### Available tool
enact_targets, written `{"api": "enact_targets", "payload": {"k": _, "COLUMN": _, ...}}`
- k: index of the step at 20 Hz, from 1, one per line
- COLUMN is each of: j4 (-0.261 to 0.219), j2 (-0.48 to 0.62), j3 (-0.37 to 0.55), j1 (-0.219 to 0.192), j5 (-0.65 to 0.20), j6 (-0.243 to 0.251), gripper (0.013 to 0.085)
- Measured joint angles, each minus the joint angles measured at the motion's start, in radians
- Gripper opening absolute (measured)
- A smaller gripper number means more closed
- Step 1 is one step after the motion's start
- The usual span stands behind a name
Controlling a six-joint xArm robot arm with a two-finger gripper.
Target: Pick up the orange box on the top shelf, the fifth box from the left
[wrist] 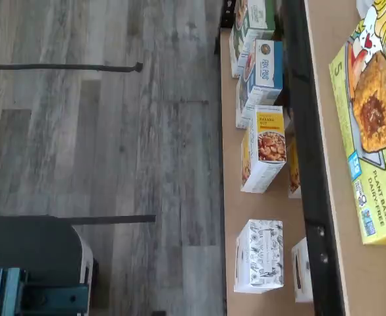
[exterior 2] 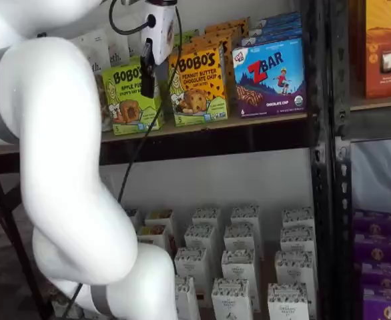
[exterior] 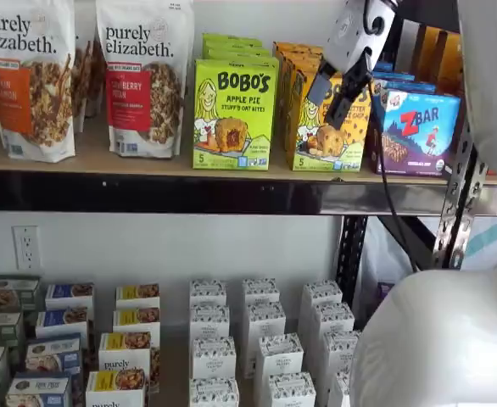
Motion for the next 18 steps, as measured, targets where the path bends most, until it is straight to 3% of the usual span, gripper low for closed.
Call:
{"api": "enact_targets", "payload": {"k": 2, "j4": 0.034, "j2": 0.006, "j3": -0.012, "j1": -0.006, "j5": 0.014, "j6": 0.004, "gripper": 0.085}}
{"api": "enact_targets", "payload": {"k": 11, "j4": 0.082, "j2": 0.045, "j3": -0.083, "j1": 0.01, "j5": 0.052, "j6": 0.042, "gripper": 0.085}}
{"api": "enact_targets", "payload": {"k": 18, "j4": 0.088, "j2": 0.086, "j3": -0.133, "j1": 0.033, "j5": 0.049, "j6": 0.068, "gripper": 0.085}}
